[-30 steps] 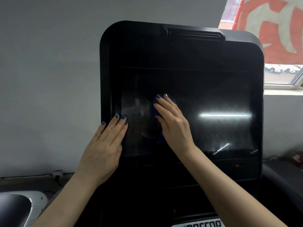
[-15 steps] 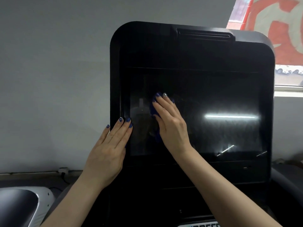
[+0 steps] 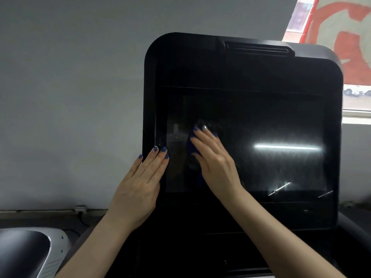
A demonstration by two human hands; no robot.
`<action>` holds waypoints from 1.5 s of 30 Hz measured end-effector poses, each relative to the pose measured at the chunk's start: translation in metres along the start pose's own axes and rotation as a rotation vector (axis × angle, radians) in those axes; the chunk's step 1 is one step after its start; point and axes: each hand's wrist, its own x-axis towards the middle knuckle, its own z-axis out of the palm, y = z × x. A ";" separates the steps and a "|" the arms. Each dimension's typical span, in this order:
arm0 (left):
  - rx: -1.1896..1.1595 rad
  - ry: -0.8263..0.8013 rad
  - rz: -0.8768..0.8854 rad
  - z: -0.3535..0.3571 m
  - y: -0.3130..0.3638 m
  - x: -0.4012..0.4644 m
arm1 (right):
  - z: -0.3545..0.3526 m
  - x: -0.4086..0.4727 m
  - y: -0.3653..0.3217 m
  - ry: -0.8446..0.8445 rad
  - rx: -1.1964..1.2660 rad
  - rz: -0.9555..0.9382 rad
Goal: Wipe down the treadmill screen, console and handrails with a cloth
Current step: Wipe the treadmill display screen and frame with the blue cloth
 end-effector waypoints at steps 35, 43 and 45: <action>-0.063 -0.011 -0.042 0.002 -0.003 -0.023 | 0.026 0.009 -0.021 -0.156 -0.067 -0.197; -0.087 -0.017 -0.059 0.002 -0.002 -0.032 | 0.038 0.045 -0.034 -0.037 -0.047 -0.134; -0.089 -0.018 -0.058 0.002 -0.003 -0.034 | 0.041 0.035 -0.032 -0.071 -0.045 -0.159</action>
